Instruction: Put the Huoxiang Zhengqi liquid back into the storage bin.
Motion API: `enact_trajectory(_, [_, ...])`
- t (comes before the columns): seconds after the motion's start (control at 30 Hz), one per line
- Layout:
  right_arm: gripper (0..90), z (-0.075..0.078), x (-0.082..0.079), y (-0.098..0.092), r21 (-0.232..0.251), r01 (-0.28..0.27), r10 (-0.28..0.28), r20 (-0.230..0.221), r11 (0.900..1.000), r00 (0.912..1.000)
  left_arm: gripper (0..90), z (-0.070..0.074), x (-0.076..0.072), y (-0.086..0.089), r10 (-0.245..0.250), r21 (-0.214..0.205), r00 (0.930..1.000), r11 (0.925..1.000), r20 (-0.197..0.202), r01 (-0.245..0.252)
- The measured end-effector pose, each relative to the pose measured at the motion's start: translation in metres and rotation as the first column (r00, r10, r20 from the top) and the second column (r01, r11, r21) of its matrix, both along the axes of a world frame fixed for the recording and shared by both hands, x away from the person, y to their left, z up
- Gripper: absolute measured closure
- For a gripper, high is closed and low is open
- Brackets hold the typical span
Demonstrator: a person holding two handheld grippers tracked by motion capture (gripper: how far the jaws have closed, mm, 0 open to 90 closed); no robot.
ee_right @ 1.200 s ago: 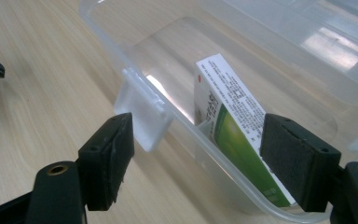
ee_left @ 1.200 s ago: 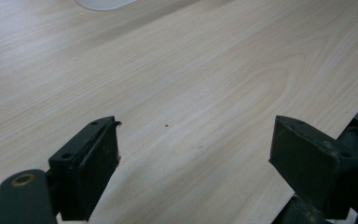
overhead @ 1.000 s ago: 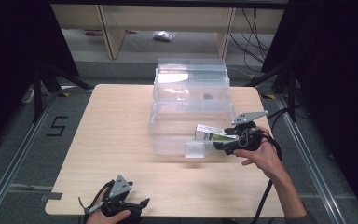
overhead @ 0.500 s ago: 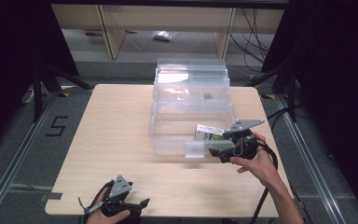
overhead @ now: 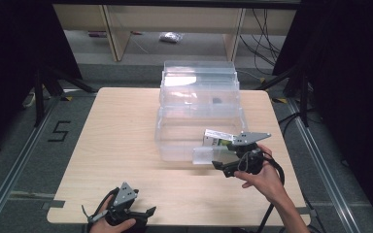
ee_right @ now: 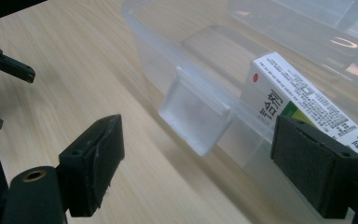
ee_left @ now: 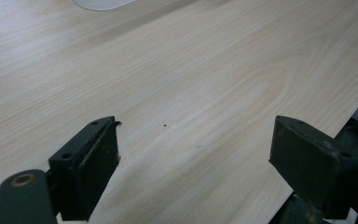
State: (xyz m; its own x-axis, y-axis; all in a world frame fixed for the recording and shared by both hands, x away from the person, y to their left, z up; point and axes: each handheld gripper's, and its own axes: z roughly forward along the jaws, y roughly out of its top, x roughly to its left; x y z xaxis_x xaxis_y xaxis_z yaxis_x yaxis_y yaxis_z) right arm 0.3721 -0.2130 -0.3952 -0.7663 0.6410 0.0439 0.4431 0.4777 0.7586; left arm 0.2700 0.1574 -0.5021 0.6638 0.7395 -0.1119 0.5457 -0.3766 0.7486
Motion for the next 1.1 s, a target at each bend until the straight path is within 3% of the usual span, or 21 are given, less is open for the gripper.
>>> enact_trajectory(0.07, [18.2, -0.002, -0.003, 0.001, 0.009, 0.005, -0.005, -0.006, 0.9999, 1.0000, 14.8, 0.000, -0.001, -0.001, 0.003, -0.021, 1.0000, 0.9998, 0.002, -0.003])
enact_trajectory(0.2, [18.2, -0.007, -0.006, 0.003, 0.001, -0.013, 0.013, -0.003, 0.9999, 0.9999, 14.8, 0.000, 0.000, 0.000, 0.002, -0.010, 1.0000, 1.0000, 0.001, -0.002])
enact_trajectory(0.27, [18.0, -0.009, -0.007, 0.003, 0.007, -0.024, 0.024, -0.016, 0.9997, 0.9996, 14.8, 0.000, 0.000, 0.000, 0.004, -0.002, 1.0000, 1.0000, 0.002, -0.004])
enact_trajectory(0.3, [17.7, -0.009, -0.010, 0.004, 0.016, 0.004, -0.003, -0.039, 0.9999, 0.9992, 14.9, -0.001, 0.000, 0.000, 0.008, -0.011, 0.9999, 0.9999, 0.010, -0.008])
enact_trajectory(0.47, [16.5, -0.016, -0.014, 0.001, 0.023, 0.019, -0.018, -0.041, 0.9996, 0.9990, 14.8, -0.001, 0.000, 0.000, 0.009, -0.010, 0.9999, 0.9999, 0.007, -0.009])
enact_trajectory(0.53, [16.5, -0.019, -0.015, 0.000, 0.015, 0.000, 0.000, -0.022, 0.9999, 0.9998, 14.8, -0.001, 0.000, 0.000, 0.008, -0.012, 0.9999, 0.9999, 0.008, -0.008])
enact_trajectory(0.63, [16.4, -0.022, -0.018, 0.000, 0.028, 0.017, -0.016, -0.045, 0.9995, 0.9989, 14.8, -0.001, 0.000, 0.000, 0.008, -0.011, 0.9999, 0.9999, 0.010, -0.008])
enact_trajectory(0.73, [16.3, -0.024, -0.019, 0.000, 0.034, 0.001, 0.000, -0.034, 0.9994, 0.9994, 14.8, -0.001, 0.000, 0.000, 0.008, -0.010, 0.9999, 0.9999, 0.010, -0.008])
enact_trajectory(0.77, [16.3, -0.025, -0.023, 0.001, 0.033, 0.026, -0.024, -0.064, 0.9991, 0.9977, 14.8, -0.001, 0.000, 0.000, 0.008, -0.010, 0.9999, 0.9999, 0.011, -0.008])
enact_trajectory(0.83, [16.3, -0.027, -0.024, 0.001, 0.034, 0.020, -0.018, -0.053, 0.9992, 0.9984, 14.8, 0.000, 0.000, 0.000, 0.005, -0.002, 1.0000, 1.0000, 0.001, -0.005])
enact_trajectory(0.87, [16.4, -0.027, -0.026, 0.002, 0.041, 0.036, -0.032, -0.082, 0.9985, 0.9961, 14.8, 0.000, 0.000, 0.000, 0.002, -0.001, 1.0000, 1.0000, 0.000, -0.002])
enact_trajectory(0.9, [16.4, -0.030, -0.025, 0.001, 0.037, 0.024, -0.022, -0.051, 0.9990, 0.9985, 14.8, 0.000, 0.000, 0.000, 0.003, -0.002, 1.0000, 1.0000, 0.000, -0.003])
enact_trajectory(0.93, [16.4, -0.030, -0.025, 0.001, 0.037, 0.024, -0.022, -0.051, 0.9990, 0.9985, 14.8, 0.000, 0.000, 0.000, 0.003, -0.002, 1.0000, 1.0000, 0.000, -0.003])
enact_trajectory(1.07, [16.4, -0.036, -0.027, 0.000, 0.033, 0.014, -0.012, -0.070, 0.9993, 0.9975, 14.8, 0.000, 0.000, 0.000, 0.003, -0.002, 1.0000, 1.0000, 0.002, -0.003])
enact_trajectory(1.1, [16.4, -0.038, -0.032, 0.000, 0.029, 0.051, -0.047, -0.102, 0.9983, 0.9937, 14.8, 0.000, 0.000, 0.000, 0.001, -0.001, 1.0000, 1.0000, 0.003, -0.001])
